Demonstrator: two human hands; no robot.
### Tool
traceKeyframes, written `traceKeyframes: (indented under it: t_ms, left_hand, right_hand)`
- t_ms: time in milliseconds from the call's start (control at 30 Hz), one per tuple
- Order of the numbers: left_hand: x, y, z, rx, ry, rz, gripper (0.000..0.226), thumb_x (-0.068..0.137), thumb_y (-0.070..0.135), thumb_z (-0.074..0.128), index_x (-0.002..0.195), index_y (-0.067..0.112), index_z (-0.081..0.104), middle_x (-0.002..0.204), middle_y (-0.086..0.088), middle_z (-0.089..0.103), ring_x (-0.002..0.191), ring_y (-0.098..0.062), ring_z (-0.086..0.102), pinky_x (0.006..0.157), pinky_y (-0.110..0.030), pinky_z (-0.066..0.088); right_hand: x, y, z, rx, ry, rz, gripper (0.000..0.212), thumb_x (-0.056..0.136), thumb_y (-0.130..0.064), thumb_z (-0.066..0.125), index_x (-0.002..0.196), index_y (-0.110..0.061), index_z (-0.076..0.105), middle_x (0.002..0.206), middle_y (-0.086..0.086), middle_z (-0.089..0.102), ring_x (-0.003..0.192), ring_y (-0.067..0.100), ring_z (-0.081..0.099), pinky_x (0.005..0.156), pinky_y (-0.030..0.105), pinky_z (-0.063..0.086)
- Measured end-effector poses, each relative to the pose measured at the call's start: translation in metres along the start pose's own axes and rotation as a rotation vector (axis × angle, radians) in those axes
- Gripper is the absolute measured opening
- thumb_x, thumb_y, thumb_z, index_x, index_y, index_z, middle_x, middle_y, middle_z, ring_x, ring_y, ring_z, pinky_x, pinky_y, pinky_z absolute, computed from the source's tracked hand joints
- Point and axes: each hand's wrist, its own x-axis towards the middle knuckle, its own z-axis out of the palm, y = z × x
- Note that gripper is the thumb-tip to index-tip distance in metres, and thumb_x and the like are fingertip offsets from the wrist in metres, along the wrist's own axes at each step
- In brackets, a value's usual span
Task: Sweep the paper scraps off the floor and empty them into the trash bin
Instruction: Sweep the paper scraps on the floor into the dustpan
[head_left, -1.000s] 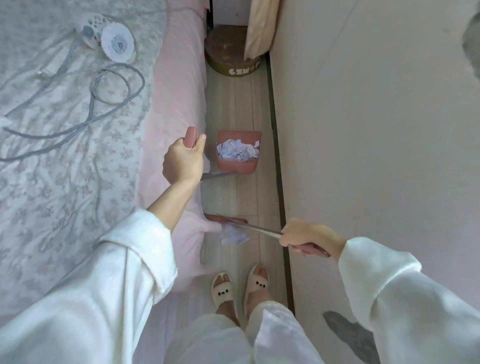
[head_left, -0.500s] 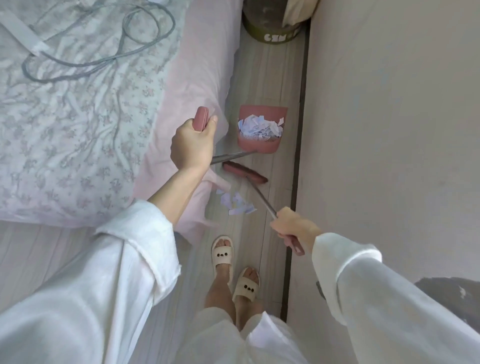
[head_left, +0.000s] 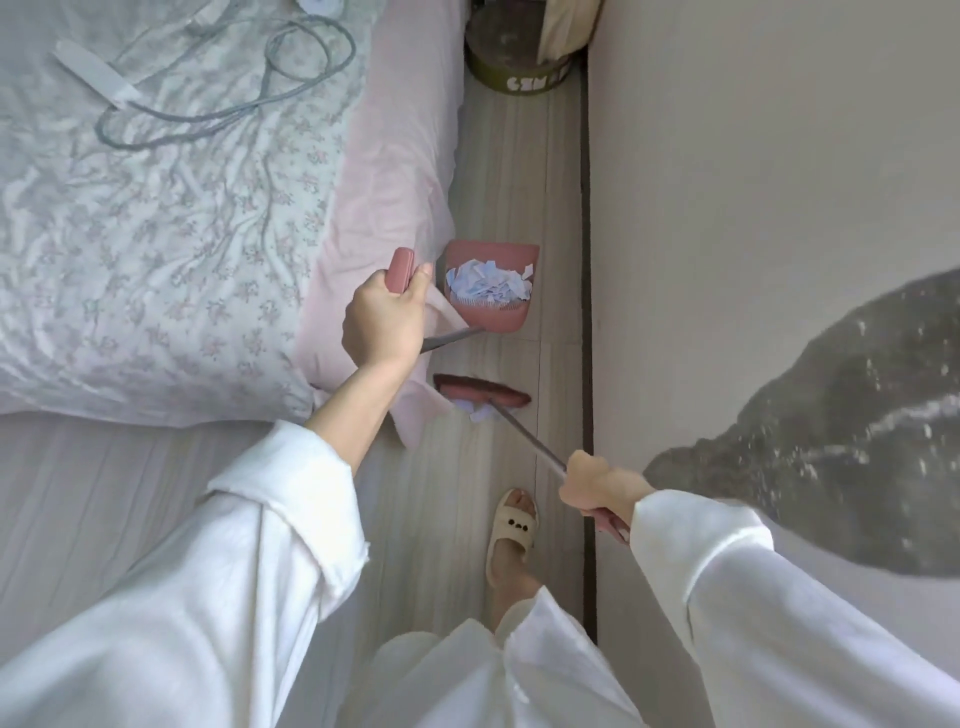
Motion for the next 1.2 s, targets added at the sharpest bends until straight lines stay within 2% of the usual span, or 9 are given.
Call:
traceKeyframes:
  t_ms: [133, 267, 467, 533, 700, 833, 967, 1100, 1200]
  left_hand:
    - [-0.051, -0.034, -0.036, -0.021, -0.004, 0.032, 0.043, 0.082, 0.055, 0.052, 0.058, 0.021, 0.04, 0.057, 0.007, 0.048, 0.066, -0.026, 0.053, 0.058, -0.028, 0.033]
    - [-0.099, -0.062, -0.069, -0.035, -0.014, 0.054, 0.043, 0.082, 0.054, 0.053, 0.058, 0.021, 0.04, 0.059, 0.004, 0.05, 0.067, -0.028, 0.053, 0.059, -0.029, 0.033]
    - [-0.161, -0.099, -0.098, 0.0, -0.045, 0.065, 0.04, 0.082, 0.054, 0.053, 0.065, 0.019, 0.048, 0.059, 0.005, 0.049, 0.067, -0.027, 0.051, 0.059, -0.029, 0.031]
    - [-0.18, -0.113, -0.105, 0.014, -0.04, 0.059, 0.04, 0.083, 0.054, 0.054, 0.065, 0.019, 0.048, 0.059, 0.004, 0.049, 0.067, -0.027, 0.049, 0.059, -0.029, 0.032]
    - [-0.232, -0.148, -0.12, 0.045, -0.028, 0.027, 0.043, 0.08, 0.057, 0.052, 0.063, 0.018, 0.048, 0.059, 0.002, 0.052, 0.065, -0.029, 0.055, 0.059, -0.031, 0.039]
    - [-0.276, -0.172, -0.13, 0.07, 0.048, -0.042, 0.038, 0.08, 0.053, 0.053, 0.061, 0.021, 0.049, 0.062, 0.002, 0.052, 0.065, -0.029, 0.05, 0.059, -0.029, 0.034]
    - [-0.325, -0.199, -0.14, 0.085, 0.111, -0.123, 0.036, 0.08, 0.046, 0.054, 0.06, 0.018, 0.049, 0.055, 0.002, 0.049, 0.062, -0.031, 0.049, 0.058, -0.029, 0.031]
    - [-0.355, -0.222, -0.163, 0.1, 0.154, -0.177, 0.036, 0.079, 0.04, 0.055, 0.055, 0.016, 0.043, 0.05, 0.004, 0.043, 0.059, -0.031, 0.046, 0.057, -0.028, 0.029]
    - [-0.357, -0.238, -0.193, 0.115, 0.194, -0.191, 0.032, 0.078, 0.037, 0.055, 0.056, 0.015, 0.046, 0.051, 0.002, 0.045, 0.06, -0.031, 0.045, 0.057, -0.028, 0.028]
  right_hand:
    - [-0.054, 0.002, 0.07, 0.098, -0.033, 0.068, 0.004, 0.093, -0.014, 0.039, 0.09, -0.012, 0.041, 0.054, 0.005, 0.05, 0.02, 0.011, 0.038, 0.03, 0.015, 0.036]
    - [-0.115, -0.003, 0.126, 0.158, -0.067, 0.075, 0.025, 0.091, -0.015, 0.037, 0.068, -0.023, 0.03, 0.048, 0.003, 0.045, 0.016, 0.009, 0.031, 0.029, 0.013, 0.032]
    - [-0.164, -0.005, 0.189, 0.126, -0.116, 0.078, 0.017, 0.085, -0.005, 0.034, 0.074, -0.006, 0.047, 0.045, 0.006, 0.048, 0.031, 0.017, 0.043, 0.033, 0.014, 0.037]
    - [-0.175, -0.001, 0.205, 0.124, -0.116, 0.068, 0.016, 0.084, -0.005, 0.034, 0.076, -0.005, 0.049, 0.042, 0.005, 0.048, 0.03, 0.017, 0.043, 0.034, 0.014, 0.039]
    - [-0.195, 0.018, 0.251, 0.105, -0.131, 0.049, 0.014, 0.084, -0.005, 0.034, 0.082, -0.007, 0.048, 0.054, 0.007, 0.052, 0.033, 0.017, 0.044, 0.035, 0.017, 0.04]
    - [-0.211, 0.035, 0.288, 0.09, -0.143, 0.054, 0.012, 0.084, -0.006, 0.034, 0.078, -0.009, 0.044, 0.051, 0.004, 0.05, 0.029, 0.015, 0.041, 0.036, 0.014, 0.04]
    - [-0.229, 0.049, 0.321, 0.161, -0.103, 0.058, 0.017, 0.085, -0.012, 0.035, 0.085, -0.007, 0.052, 0.052, 0.004, 0.052, 0.029, 0.015, 0.042, 0.035, 0.017, 0.038]
    - [-0.244, 0.048, 0.339, 0.232, -0.059, 0.022, 0.025, 0.083, -0.01, 0.036, 0.09, -0.002, 0.058, 0.062, 0.01, 0.056, 0.047, 0.024, 0.052, 0.053, 0.029, 0.047]
    - [-0.257, 0.044, 0.346, 0.296, -0.034, 0.028, 0.026, 0.082, -0.007, 0.035, 0.088, 0.001, 0.059, 0.059, 0.012, 0.053, 0.047, 0.024, 0.047, 0.055, 0.031, 0.044]
